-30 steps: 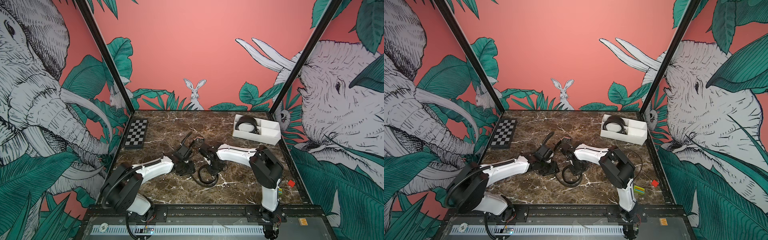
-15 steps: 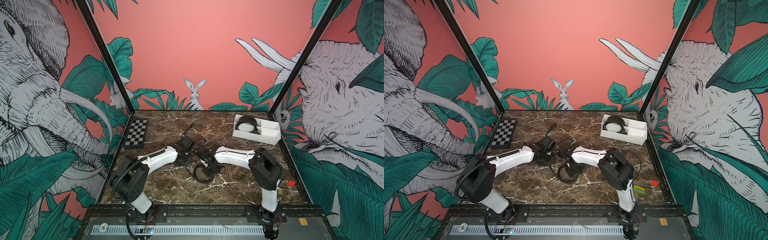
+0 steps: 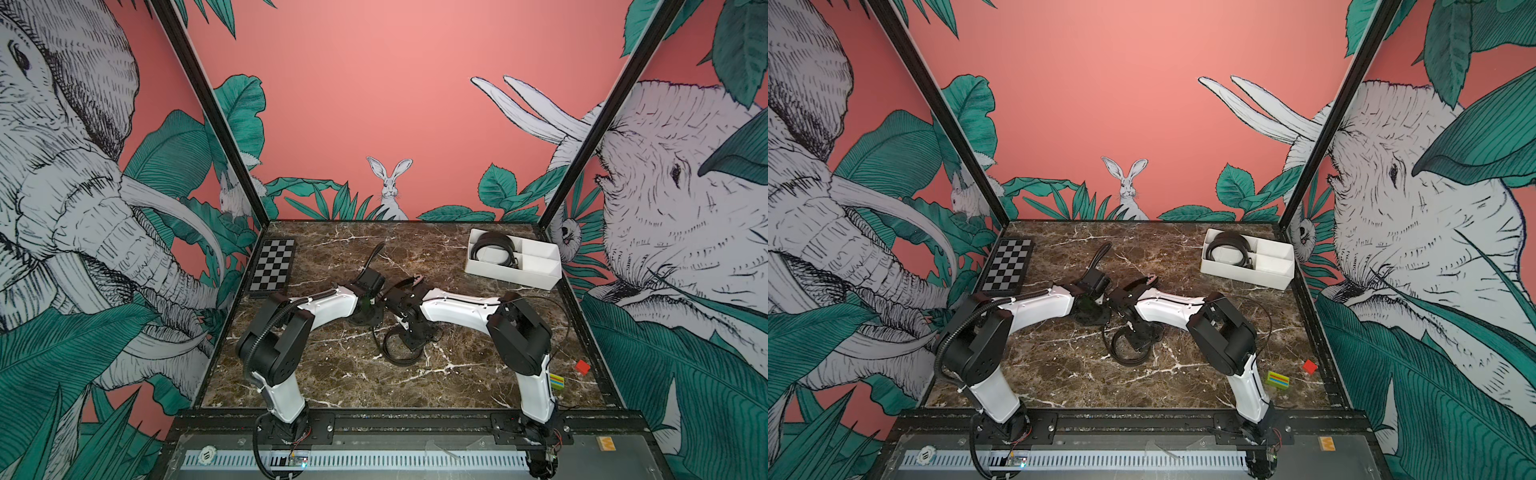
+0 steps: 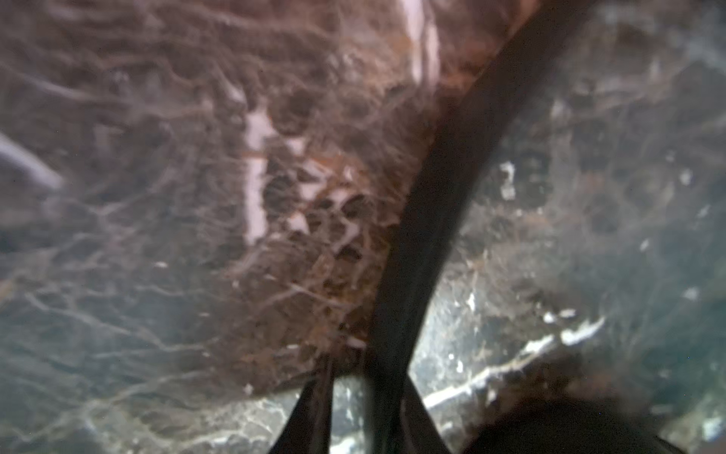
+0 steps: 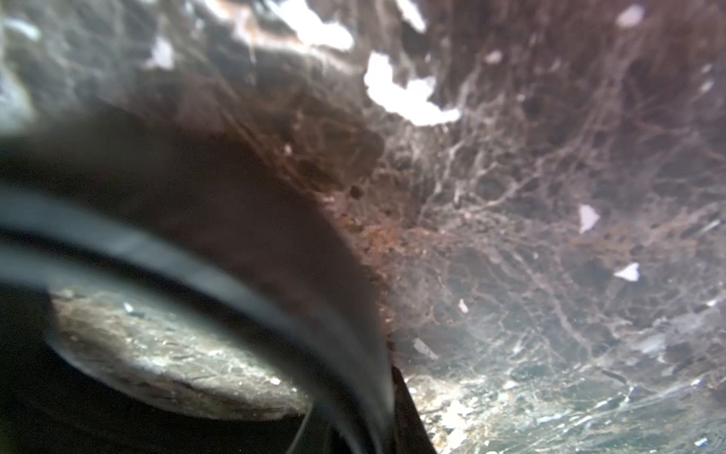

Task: Place the belts into the storage roll
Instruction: Roll the belt at the center of the board.

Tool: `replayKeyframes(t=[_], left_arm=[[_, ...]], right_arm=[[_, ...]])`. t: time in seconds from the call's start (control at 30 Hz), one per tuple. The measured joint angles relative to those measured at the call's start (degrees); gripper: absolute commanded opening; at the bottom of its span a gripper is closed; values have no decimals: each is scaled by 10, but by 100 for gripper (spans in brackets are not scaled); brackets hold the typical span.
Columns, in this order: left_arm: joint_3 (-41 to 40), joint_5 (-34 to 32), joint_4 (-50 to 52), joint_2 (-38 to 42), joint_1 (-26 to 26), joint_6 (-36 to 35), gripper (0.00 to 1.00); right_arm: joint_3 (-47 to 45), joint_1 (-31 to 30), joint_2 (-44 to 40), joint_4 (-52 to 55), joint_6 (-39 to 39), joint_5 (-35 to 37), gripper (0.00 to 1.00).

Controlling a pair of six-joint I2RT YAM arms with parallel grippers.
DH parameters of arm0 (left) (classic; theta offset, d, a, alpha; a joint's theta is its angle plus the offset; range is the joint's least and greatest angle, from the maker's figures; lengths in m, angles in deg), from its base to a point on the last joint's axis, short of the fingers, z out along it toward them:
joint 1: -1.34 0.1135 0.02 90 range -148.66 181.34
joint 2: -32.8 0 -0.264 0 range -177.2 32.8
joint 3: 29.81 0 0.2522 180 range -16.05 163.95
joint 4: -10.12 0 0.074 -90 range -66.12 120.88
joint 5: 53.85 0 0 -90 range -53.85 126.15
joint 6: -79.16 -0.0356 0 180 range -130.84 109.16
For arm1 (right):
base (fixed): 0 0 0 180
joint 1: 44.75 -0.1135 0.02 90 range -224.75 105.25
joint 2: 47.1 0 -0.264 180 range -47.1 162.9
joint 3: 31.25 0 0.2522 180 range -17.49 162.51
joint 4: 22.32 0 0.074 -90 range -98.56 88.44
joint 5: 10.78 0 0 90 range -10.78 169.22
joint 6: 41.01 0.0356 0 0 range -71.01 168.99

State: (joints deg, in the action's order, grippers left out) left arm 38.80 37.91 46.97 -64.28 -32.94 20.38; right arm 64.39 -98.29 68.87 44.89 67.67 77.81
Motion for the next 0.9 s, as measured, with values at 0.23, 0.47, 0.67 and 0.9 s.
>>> replayKeyframes(t=[0.23,0.47,0.67,0.9], left_arm=[[-76,12,-45,83,1,47,58],[-105,-10,-31,210,-42,100,75],[-158,-9,7,307,-126,233,79],[-234,-23,-8,353,-214,404,81]], right_arm=[[18,-2,13,22,7,-3,19],[28,-2,20,35,14,0,20],[28,-3,21,38,16,3,20],[27,-3,21,36,17,2,20]])
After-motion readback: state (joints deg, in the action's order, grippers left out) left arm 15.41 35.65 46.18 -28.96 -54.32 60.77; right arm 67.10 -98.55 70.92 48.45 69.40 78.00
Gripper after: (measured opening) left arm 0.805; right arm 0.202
